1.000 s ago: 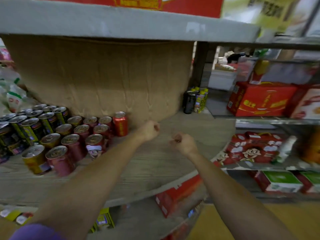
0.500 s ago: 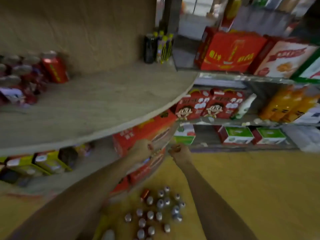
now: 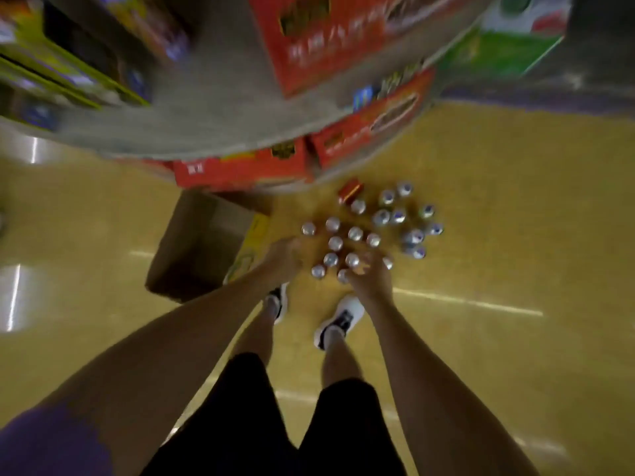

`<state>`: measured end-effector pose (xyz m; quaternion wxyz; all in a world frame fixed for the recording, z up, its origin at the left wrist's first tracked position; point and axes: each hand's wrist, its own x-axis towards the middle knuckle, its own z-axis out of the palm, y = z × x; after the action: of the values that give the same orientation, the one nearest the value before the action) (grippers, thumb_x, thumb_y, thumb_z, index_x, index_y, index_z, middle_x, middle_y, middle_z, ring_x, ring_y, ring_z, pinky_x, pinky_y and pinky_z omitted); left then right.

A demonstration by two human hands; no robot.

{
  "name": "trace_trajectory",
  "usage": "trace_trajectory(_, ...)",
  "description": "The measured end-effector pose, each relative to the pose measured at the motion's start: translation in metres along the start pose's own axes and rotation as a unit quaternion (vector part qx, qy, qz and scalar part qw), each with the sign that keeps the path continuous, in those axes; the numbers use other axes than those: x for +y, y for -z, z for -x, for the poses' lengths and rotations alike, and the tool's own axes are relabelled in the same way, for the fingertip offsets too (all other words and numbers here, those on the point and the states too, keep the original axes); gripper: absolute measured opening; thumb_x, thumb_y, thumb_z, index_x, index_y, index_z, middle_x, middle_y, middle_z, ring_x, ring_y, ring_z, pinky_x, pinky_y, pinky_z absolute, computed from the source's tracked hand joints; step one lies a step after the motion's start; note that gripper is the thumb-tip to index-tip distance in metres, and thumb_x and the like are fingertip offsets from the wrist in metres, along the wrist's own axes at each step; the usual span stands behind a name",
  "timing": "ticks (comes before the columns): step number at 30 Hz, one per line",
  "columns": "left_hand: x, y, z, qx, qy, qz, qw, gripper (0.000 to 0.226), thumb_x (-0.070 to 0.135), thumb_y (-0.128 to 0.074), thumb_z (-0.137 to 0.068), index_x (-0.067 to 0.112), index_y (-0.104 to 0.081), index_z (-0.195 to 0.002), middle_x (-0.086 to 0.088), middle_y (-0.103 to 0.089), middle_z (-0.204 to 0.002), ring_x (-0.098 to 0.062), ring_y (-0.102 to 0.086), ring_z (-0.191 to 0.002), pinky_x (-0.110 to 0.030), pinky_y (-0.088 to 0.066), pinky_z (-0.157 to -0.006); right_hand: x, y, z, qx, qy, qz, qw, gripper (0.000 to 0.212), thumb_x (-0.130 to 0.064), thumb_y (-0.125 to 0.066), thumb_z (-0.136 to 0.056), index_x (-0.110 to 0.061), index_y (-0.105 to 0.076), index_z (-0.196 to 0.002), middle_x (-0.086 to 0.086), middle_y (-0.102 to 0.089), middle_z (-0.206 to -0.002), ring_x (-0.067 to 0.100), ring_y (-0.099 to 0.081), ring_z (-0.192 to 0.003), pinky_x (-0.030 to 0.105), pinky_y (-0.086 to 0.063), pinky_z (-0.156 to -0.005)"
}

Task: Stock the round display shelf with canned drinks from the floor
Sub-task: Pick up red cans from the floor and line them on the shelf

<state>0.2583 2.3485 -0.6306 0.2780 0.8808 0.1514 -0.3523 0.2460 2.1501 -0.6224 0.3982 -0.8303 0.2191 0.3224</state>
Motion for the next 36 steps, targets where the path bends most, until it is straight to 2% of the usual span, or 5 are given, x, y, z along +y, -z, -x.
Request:
trace_trajectory(5, -0.047, -0.071, -0.035, -0.052, 0.043, 0.005, 0.998, 0.056, 0.03, -0.063, -0.077, 0.004, -0.056, -0.127, -0.021, -0.058, -0.127, -0.034, -0.053, -0.119, -0.037, -0.043, -0.097, 0.072, -0.073, -0.043, -0.026, -0.058, 0.014, 0.998, 0.048, -0.018, -0.072, -0.075, -0.015, -0.058, -0.12, 0.008, -0.064, -0.117, 0.028, -0.06, -0.109, 0.032, -0.044, -0.091)
trace_trajectory(9, -0.095, -0.12, -0.078, -0.056, 0.023, -0.01, 0.998, 0.048, 0.02, -0.068, -0.086, 0.011, -0.053, -0.131, -0.014, -0.059, -0.129, -0.031, -0.055, -0.118, -0.041, -0.047, -0.095, 0.112, -0.125, -0.073, -0.031, -0.08, 0.013, 0.996, 0.049, -0.016, -0.072, -0.079, -0.01, -0.057, -0.125, 0.01, -0.061, -0.12, 0.027, -0.057, -0.111, 0.028, -0.041, -0.088)
trace_trajectory(21, -0.198, -0.212, -0.193, -0.129, 0.003, -0.071, 0.989, 0.052, 0.024, -0.067, -0.088, 0.012, -0.046, -0.135, -0.013, -0.058, -0.128, -0.03, -0.056, -0.114, -0.04, -0.049, -0.092, 0.177, -0.259, -0.184, -0.038, -0.132, 0.025, 0.99, 0.05, -0.024, -0.073, -0.08, -0.013, -0.053, -0.125, 0.009, -0.059, -0.124, 0.028, -0.059, -0.108, 0.031, -0.045, -0.082)
trace_trajectory(30, -0.243, -0.259, -0.257, -0.154, -0.004, -0.062, 0.986, 0.047, 0.02, -0.067, -0.088, 0.011, -0.049, -0.13, -0.012, -0.059, -0.125, -0.028, -0.058, -0.109, -0.038, -0.049, -0.089, 0.197, -0.33, -0.253, -0.011, -0.265, -0.051, 0.963, 0.073, -0.043, -0.076, -0.08, 0.001, -0.045, -0.13, 0.017, -0.059, -0.129, 0.03, -0.057, -0.117, 0.032, -0.044, -0.087)
trace_trajectory(36, -0.268, -0.268, -0.265, -0.162, 0.001, -0.052, 0.985, 0.047, 0.015, -0.066, -0.089, 0.009, -0.048, -0.132, -0.011, -0.058, -0.127, -0.026, -0.057, -0.111, -0.039, -0.048, -0.092, 0.205, -0.351, -0.263, 0.053, -0.279, -0.062, 0.957, 0.068, -0.048, -0.073, -0.078, -0.003, -0.05, -0.123, 0.015, -0.063, -0.122, 0.03, -0.062, -0.108, 0.027, -0.038, -0.071)
